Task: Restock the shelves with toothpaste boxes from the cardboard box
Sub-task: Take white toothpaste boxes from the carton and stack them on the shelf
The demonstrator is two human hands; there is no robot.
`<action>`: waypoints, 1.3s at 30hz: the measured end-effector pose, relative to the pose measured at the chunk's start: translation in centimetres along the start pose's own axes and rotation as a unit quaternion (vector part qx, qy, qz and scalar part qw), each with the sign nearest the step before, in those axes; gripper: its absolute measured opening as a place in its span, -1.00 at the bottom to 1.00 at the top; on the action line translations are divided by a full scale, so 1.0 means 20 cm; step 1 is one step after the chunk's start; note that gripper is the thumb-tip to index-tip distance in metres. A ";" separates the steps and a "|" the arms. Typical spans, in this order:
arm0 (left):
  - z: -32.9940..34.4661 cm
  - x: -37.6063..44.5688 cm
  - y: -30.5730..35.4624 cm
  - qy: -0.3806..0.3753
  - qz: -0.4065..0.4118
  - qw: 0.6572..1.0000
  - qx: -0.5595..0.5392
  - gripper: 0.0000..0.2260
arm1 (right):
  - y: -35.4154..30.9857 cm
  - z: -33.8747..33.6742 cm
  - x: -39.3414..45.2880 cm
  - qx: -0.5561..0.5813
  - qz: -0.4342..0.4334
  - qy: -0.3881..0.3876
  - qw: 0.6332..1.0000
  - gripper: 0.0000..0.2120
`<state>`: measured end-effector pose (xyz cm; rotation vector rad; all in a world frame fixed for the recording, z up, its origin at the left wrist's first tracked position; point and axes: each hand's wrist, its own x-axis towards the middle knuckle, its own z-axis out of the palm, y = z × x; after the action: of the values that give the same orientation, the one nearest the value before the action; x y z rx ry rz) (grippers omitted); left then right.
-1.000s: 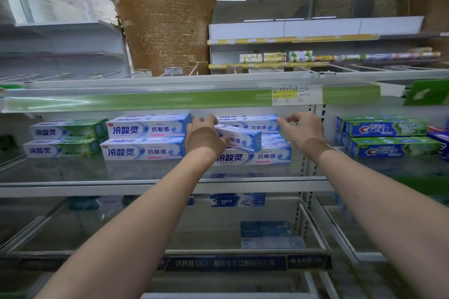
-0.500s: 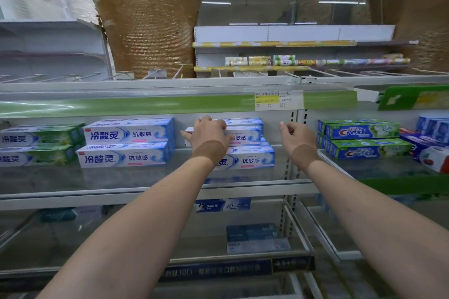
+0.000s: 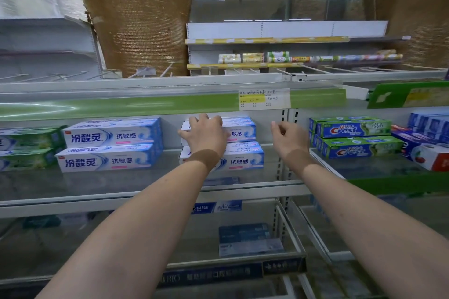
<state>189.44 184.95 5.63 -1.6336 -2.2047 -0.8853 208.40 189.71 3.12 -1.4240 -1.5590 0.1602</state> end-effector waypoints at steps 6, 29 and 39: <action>0.01 0.00 0.01 0.009 -0.006 1.000 0.006 -0.82 | -0.01 0.01 0.02 -0.003 -0.017 0.002 1.000 -0.63; -0.50 -0.36 -0.91 0.112 -0.137 0.983 0.049 -0.67 | -0.91 0.48 -0.53 0.037 -0.275 -0.156 0.948 -0.69; -0.89 -0.79 -1.72 0.131 -0.190 0.968 0.096 -0.68 | -1.56 0.80 -1.28 0.058 -0.363 -0.238 0.899 -0.65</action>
<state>160.14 155.74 0.18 -0.9625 -2.3594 -0.8839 171.33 167.25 1.39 -0.6492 -2.3438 0.1514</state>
